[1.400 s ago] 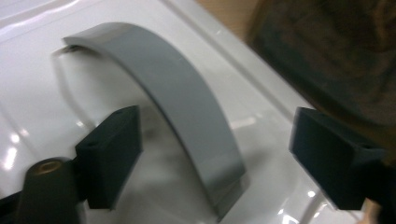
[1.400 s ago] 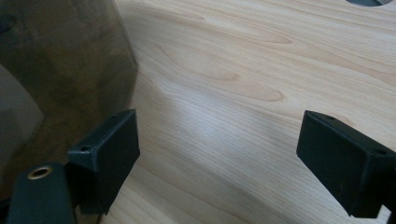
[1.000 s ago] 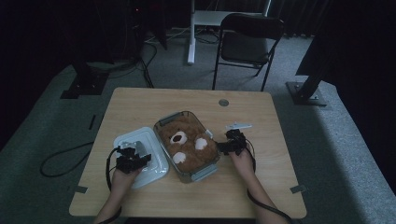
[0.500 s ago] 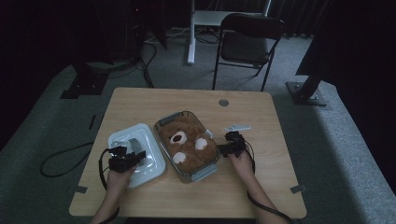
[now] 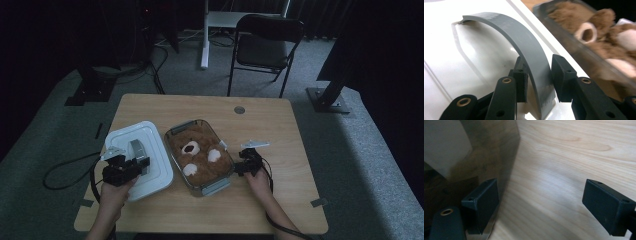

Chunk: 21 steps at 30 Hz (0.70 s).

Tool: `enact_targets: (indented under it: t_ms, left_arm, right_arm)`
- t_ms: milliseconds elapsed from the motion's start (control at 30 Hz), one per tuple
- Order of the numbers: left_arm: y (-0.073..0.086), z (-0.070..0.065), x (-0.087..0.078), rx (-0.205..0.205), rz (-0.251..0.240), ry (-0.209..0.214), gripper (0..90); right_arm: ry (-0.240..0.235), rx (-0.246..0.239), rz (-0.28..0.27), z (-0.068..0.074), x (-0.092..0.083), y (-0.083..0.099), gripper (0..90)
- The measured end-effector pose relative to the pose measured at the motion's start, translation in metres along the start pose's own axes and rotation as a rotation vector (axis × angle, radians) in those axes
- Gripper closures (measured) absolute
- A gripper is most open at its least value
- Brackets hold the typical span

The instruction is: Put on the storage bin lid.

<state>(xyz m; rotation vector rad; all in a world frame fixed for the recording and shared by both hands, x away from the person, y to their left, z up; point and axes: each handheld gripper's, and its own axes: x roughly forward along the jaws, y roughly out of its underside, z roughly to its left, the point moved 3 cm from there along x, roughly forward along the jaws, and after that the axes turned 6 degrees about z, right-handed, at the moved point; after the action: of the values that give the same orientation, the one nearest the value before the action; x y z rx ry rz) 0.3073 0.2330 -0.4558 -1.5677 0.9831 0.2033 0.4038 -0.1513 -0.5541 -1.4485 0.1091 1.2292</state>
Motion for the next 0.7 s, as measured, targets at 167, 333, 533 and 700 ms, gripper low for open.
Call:
enact_targets:
  t_ms: [167,333,533,700]
  left_arm:
    - [-0.005,-0.008,-0.005,0.023,-0.014,0.006,68.3]
    - [-0.012,-0.015,-0.008,0.062,-0.023,-0.004,72.9]
    - [-0.006,-0.001,0.002,-0.001,0.001,0.024,79.3]
    - [-0.005,0.005,-0.001,-0.016,-0.022,0.013,86.9]
  right_arm:
    - [-0.013,-0.012,0.001,0.006,0.000,0.002,13.2]
    - [0.009,-0.056,0.002,0.018,-0.001,0.005,13.4]
    - [0.005,-0.045,0.011,0.017,0.002,0.008,13.3]
    - [0.004,-0.047,0.013,0.017,0.002,0.006,13.3]
